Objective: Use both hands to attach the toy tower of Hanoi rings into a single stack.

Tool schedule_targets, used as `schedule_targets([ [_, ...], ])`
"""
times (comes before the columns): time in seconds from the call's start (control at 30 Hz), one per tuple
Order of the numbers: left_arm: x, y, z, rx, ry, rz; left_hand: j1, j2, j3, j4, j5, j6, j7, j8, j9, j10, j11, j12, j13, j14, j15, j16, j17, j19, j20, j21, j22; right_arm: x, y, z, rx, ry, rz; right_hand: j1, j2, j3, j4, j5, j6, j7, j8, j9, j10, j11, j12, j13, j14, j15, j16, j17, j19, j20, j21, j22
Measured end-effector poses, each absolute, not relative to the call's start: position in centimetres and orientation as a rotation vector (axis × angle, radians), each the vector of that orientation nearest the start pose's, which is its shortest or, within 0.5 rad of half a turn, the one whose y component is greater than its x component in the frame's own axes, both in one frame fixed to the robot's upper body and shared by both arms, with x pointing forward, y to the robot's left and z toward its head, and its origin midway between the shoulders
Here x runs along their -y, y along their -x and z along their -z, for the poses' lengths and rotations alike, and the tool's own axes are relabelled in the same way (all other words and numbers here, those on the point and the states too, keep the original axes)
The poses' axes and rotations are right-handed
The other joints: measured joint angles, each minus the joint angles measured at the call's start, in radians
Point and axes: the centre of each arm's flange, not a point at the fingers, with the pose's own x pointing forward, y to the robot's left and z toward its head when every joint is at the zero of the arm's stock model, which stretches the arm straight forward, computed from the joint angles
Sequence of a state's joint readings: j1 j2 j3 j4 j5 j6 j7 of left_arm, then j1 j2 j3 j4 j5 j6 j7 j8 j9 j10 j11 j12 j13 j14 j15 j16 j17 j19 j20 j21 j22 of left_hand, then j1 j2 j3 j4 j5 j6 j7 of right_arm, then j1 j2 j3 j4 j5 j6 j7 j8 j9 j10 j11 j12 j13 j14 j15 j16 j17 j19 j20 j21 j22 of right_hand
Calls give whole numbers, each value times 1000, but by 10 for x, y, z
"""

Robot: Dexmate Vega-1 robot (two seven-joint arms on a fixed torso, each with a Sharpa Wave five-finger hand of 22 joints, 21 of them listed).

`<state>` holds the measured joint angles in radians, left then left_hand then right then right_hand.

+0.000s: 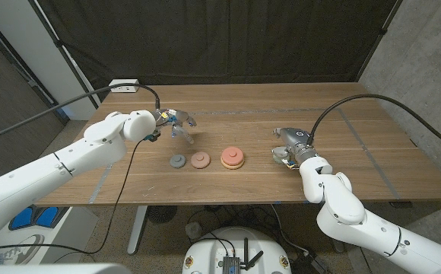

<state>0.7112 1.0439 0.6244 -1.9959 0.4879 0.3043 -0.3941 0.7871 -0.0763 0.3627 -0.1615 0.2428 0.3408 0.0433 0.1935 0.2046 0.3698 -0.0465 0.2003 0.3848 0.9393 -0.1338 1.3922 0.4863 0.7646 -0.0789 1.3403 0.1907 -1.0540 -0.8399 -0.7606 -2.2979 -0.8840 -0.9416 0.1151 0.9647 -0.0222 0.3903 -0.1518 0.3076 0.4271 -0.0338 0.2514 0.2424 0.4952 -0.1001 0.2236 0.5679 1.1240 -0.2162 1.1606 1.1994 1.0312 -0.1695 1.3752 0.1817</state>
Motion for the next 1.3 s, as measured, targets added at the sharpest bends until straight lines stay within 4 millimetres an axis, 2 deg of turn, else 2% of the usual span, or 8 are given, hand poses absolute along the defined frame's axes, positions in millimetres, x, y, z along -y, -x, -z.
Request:
schedule_targets([
  [0.17,-245,-562,-38,376,-1672,221,0,0,0,0,0,0,0,0,0,0,0,0,0,0,0,0,-5,0,0,0,0,179,-486,66,335,1462,192,-16,0,0,0,0,0,0,0,-1,0,0,0,5,0,0,0,2,0,0,0,0],
  [1.3,-241,-543,-13,439,-1697,334,8,-8,-7,-1,-7,5,-6,0,0,7,-7,7,-5,6,-2,10,-14,4,-4,7,0,174,-486,66,318,1462,206,-16,0,0,0,7,5,-5,-8,-1,7,0,-7,5,-4,4,-8,7,0,0,0,0],
])
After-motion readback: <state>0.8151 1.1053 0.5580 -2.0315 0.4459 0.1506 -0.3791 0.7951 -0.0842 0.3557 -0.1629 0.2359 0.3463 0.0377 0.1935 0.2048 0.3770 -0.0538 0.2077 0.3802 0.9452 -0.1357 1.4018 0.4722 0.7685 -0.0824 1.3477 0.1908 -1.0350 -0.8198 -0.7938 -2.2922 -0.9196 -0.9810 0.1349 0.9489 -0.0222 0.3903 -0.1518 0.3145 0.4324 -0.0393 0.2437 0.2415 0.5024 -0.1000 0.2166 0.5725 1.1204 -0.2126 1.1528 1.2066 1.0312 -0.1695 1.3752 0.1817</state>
